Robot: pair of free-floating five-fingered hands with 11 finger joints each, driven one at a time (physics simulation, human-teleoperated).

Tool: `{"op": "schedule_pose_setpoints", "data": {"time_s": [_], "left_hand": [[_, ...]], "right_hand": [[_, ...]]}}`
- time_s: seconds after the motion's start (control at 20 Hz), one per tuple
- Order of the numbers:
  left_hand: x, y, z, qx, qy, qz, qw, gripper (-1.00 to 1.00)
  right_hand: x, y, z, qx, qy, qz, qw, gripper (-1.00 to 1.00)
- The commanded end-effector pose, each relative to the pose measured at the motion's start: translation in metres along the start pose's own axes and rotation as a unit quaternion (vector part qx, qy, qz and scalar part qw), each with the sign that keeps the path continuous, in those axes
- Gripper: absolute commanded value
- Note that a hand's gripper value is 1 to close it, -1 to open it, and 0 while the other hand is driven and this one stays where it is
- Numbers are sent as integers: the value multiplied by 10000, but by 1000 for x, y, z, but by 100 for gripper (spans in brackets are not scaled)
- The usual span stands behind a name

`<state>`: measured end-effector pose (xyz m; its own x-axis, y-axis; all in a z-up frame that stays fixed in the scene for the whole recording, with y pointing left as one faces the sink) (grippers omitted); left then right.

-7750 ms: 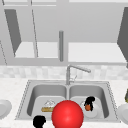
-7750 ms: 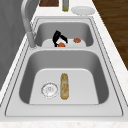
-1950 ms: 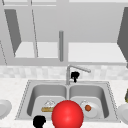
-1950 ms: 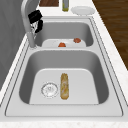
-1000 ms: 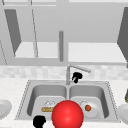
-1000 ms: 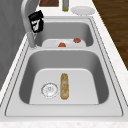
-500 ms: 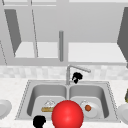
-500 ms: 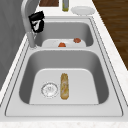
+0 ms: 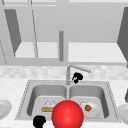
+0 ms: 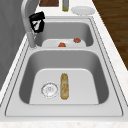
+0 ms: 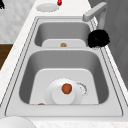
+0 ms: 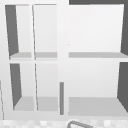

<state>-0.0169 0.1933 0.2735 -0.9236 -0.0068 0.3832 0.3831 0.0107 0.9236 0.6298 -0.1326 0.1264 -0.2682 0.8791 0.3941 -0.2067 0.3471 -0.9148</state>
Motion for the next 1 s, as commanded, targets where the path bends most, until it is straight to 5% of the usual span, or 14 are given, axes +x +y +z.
{"op": "schedule_pose_setpoints", "data": {"time_s": [0.0, 0.4, 0.85, 0.9, 0.95], "left_hand": [[0, 0, 0, 0, 0, 0, 10000, 0], [0, 0, 0, 0, 0, 0, 10000, 0], [0, 0, 0, 0, 0, 0, 10000, 0], [0, 0, 0, 0, 0, 0, 10000, 0], [0, 0, 0, 0, 0, 0, 10000, 0]], "right_hand": [[-4, 17, 6, -223, 263, -321, 9989, 100], [-13, 21, 6, -53, 301, -705, 9970, 100], [-10, -3, 2, 13, 93, -504, 9987, 100], [-12, -9, 5, 22, 92, -560, 9984, -100], [-12, -18, 8, 15, 102, -523, 9986, -100]]}}
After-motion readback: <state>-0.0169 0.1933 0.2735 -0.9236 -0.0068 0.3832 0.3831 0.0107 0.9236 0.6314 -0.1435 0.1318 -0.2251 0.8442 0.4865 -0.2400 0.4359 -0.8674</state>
